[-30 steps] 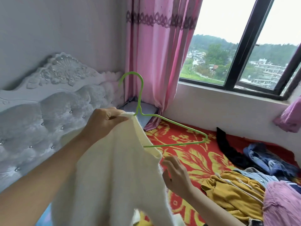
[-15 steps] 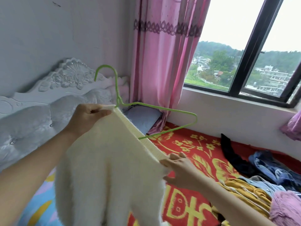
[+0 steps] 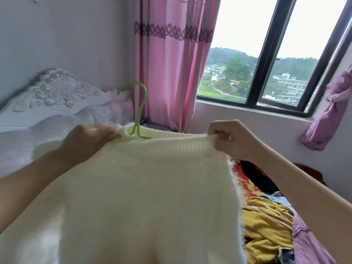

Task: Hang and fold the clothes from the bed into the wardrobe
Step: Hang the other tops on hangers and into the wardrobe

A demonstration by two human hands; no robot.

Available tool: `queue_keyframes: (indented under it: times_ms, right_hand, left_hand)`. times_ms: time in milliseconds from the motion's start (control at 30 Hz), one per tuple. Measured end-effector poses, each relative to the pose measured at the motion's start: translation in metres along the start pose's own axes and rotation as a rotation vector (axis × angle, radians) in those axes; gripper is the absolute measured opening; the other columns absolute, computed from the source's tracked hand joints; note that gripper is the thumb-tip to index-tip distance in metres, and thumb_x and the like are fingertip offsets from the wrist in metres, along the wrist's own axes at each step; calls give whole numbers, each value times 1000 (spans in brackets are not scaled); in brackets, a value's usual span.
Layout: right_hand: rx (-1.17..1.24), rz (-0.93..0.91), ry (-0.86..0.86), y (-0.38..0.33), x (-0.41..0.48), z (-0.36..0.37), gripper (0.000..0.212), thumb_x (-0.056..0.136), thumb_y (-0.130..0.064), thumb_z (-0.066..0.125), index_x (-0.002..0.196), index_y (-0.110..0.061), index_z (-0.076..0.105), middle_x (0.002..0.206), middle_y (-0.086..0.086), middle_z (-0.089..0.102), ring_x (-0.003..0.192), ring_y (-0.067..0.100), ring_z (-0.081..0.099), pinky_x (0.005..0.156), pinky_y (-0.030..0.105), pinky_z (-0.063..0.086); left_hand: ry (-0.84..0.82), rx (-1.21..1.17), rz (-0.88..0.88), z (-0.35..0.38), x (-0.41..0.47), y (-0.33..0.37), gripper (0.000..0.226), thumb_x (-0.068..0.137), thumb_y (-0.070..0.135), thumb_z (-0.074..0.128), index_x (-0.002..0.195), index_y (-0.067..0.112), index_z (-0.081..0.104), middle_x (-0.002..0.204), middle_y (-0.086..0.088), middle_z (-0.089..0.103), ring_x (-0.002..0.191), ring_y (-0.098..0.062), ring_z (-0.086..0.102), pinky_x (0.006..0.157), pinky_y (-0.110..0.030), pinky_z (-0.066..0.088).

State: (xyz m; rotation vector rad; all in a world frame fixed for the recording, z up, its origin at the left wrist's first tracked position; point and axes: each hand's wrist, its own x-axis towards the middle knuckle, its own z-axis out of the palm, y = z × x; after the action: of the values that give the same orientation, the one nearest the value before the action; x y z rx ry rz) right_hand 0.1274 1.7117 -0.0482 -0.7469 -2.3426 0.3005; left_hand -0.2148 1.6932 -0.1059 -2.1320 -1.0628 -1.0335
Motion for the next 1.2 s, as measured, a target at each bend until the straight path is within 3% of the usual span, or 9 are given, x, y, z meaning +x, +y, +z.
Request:
queue_keyframes:
  times_ms: [67,133,200,367,533,633,767,967,1200]
  right_hand:
    - [207,131,42,-10,25,15,17,77,-17,55,70,-2,59,60,1,50,52,7,41,50,15,32]
    - [44,240,16,-14,45,28,34,89,-26,59,84,7,63,70,12,60,60,19,54,57,25,38]
    - [-139,257,-97,-11,52,33,41,89,-34,60,70,2,62,61,8,53,53,18,46,54,25,36]
    - [-400,160,-451,-4,53,0,26,91,-30,57,69,-17,58,63,-11,44,58,2,42,59,16,32]
    - [-171,173,-314,16,52,-21,21,89,-21,60,69,-25,60,84,-6,49,85,9,47,85,28,35]
    - [-171,195,-335,14,54,-15,24,91,-23,57,91,0,65,95,10,54,89,19,50,86,30,37]
    - [-25,276,-268,14,55,-6,30,92,-21,56,91,9,59,82,13,46,75,19,42,70,27,32]
    - [123,287,-207,0,68,20,33,94,-20,54,62,-18,50,51,-13,41,49,1,36,51,11,28]
    - [46,215,-245,1,74,31,30,92,-15,56,63,-18,52,73,-3,45,71,13,45,70,25,35]
  left_hand:
    - [-1,-17,-31,14,23,27,36,99,52,28,100,24,52,62,-12,61,57,-20,56,50,-32,45]
    - [-39,-95,-128,17,42,48,53,93,63,23,101,27,61,64,-3,59,61,-17,56,56,-27,43]
    - [-67,-244,-264,13,51,50,67,84,71,31,99,20,72,64,14,56,63,-4,56,64,-15,40]
    - [-180,-412,-459,-4,46,34,24,91,35,58,68,29,59,50,20,56,53,12,51,54,-5,35]
    - [-175,-319,-576,-25,34,4,30,92,22,55,67,13,68,49,2,50,45,1,48,46,-9,33]
    - [-186,-394,-604,-32,29,-6,35,86,55,57,60,33,68,43,10,50,41,-2,44,41,-9,30]
    - [-193,-386,-633,-40,28,-10,90,48,97,38,54,9,54,46,7,41,41,-6,39,39,-12,25]
    - [-155,-357,-542,-33,37,7,51,90,43,51,55,9,38,42,8,35,39,-6,33,39,-14,22]
    - [-127,-278,-564,-30,34,1,52,79,64,46,50,22,42,42,8,38,43,-9,36,43,-19,23]
